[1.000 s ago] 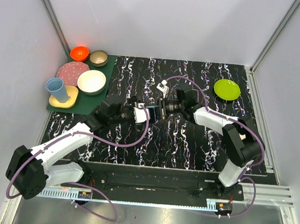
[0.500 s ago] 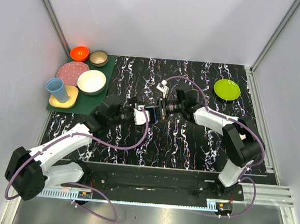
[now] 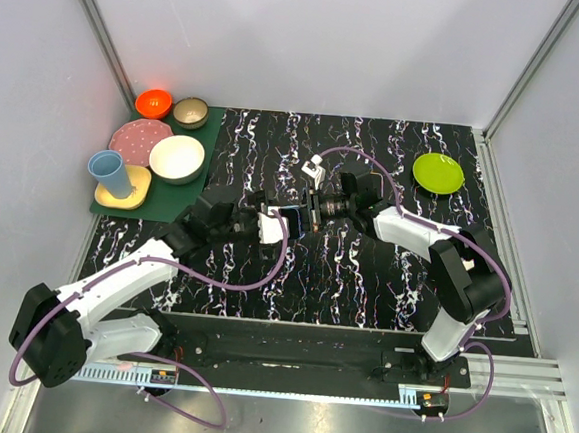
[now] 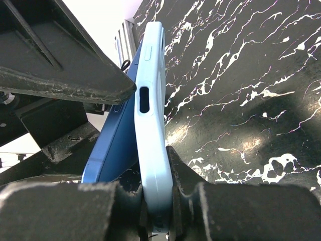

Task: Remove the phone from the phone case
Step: Remove the phone case from the phone.

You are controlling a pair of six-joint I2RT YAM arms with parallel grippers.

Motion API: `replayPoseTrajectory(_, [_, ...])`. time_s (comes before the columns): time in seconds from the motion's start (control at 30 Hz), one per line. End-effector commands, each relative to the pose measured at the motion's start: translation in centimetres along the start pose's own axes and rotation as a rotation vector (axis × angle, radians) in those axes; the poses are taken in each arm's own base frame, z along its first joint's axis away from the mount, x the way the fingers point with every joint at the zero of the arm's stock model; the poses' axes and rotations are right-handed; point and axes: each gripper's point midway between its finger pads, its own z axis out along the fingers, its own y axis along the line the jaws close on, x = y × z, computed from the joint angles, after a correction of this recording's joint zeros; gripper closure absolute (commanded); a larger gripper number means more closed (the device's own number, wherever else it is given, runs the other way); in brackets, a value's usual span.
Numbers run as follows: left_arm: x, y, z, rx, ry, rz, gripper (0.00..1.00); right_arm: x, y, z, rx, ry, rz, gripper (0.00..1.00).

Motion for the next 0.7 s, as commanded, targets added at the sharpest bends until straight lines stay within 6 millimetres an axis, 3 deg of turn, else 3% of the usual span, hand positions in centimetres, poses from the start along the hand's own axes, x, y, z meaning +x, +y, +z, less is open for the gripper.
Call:
replayPoseTrajectory(0.0, [-0.03,0.80,0.32,-0.035,-0.005,0.044,0.01,-2.72,3.39,-0.07,-0.084,-0.043,-0.116,1.00])
replayPoseTrajectory(0.4, [0.17,1.31,0.70,-0.054,0.008,0.043,0.04,-2.75,3.56,-0.13,-0.094,-0.043,-0.115,1.00])
replayPoseTrajectory(0.67, [-0.33,0.93,0.71,-0.030,-0.014,0.039,0.28,-2.68,3.49,-0.06,-0.093,-0.041,-0.117,1.00])
